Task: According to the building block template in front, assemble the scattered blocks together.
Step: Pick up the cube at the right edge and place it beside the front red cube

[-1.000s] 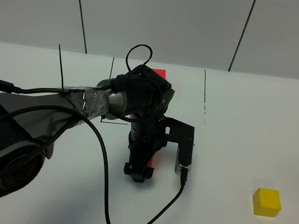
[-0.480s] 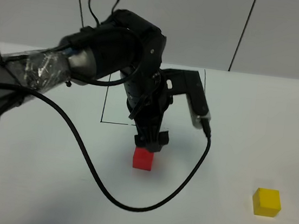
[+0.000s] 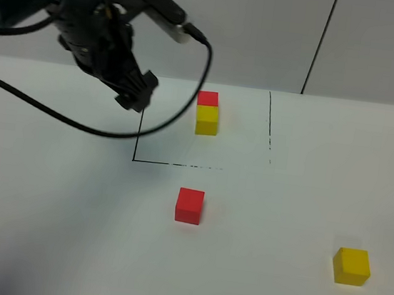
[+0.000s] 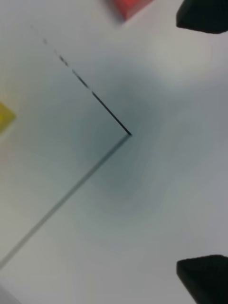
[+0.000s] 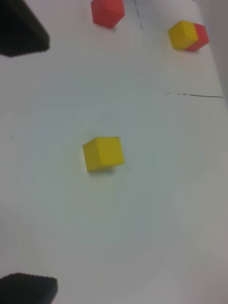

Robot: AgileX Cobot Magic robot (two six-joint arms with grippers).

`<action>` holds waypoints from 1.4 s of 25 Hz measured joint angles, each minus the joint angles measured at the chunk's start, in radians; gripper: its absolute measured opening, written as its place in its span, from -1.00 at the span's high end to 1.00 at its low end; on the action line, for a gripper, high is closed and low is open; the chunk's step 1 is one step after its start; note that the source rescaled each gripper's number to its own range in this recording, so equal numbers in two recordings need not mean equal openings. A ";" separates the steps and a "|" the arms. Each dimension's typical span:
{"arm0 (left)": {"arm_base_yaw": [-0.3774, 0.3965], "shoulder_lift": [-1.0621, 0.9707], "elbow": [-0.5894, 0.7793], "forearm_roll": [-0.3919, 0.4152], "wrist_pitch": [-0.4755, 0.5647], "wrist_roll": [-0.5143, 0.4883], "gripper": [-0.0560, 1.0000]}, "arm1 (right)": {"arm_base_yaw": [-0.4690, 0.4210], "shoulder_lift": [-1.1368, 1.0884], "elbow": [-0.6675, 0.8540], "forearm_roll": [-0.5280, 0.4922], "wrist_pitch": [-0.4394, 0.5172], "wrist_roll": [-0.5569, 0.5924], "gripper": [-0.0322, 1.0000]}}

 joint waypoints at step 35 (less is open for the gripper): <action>0.334 -1.657 1.070 -0.115 -0.012 -0.322 -0.68 | 0.000 0.000 0.000 -0.035 0.000 0.048 -0.65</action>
